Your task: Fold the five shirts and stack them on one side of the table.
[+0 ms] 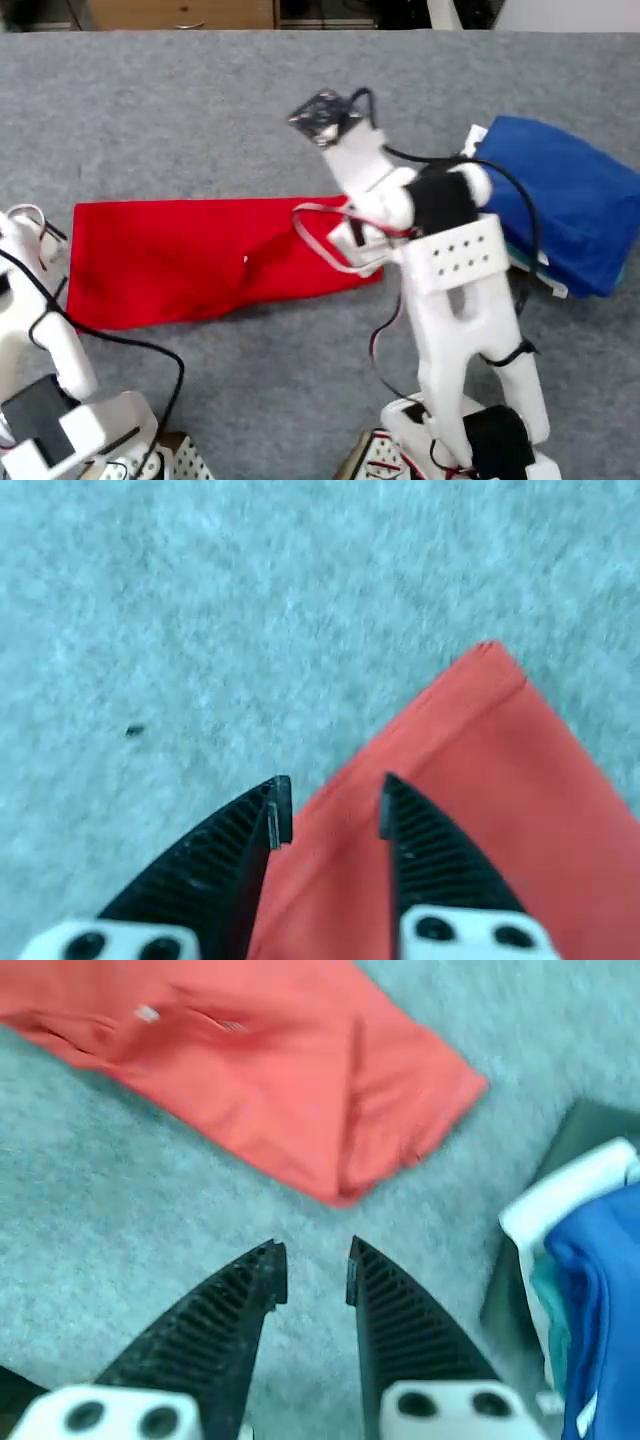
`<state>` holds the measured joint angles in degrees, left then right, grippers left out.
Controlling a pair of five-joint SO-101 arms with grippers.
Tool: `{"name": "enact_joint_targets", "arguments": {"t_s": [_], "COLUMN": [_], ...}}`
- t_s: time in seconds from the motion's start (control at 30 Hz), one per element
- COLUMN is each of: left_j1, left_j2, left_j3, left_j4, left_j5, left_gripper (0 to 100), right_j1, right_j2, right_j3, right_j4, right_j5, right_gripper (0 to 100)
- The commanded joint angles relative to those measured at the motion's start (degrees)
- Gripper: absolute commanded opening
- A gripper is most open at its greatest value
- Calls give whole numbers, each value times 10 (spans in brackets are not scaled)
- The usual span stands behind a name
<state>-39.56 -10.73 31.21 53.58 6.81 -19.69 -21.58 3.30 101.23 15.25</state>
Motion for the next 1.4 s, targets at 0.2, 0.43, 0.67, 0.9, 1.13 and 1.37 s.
{"name": "enact_joint_targets", "arguments": {"t_s": [0.2,0.43,0.67,0.9,1.13,1.37], "left_j1": [2,2,4,7,6,1], "left_j2": [233,351,390,400,399,401], "left_j3": [-311,-448,-503,-505,-506,-505], "left_j4": [287,322,321,312,309,309], "left_j5": [-164,-181,-181,-178,-151,-42], "left_gripper": [187,189,178,30,39,18], "right_j1": [43,43,43,43,43,42], "right_j2": [-22,-22,-22,-19,-19,-19], "right_j3": [16,16,17,17,17,17], "right_j4": [9,9,9,8,0,1], "right_j5": [24,24,23,21,20,20], "right_gripper": [122,122,122,122,122,121]}}
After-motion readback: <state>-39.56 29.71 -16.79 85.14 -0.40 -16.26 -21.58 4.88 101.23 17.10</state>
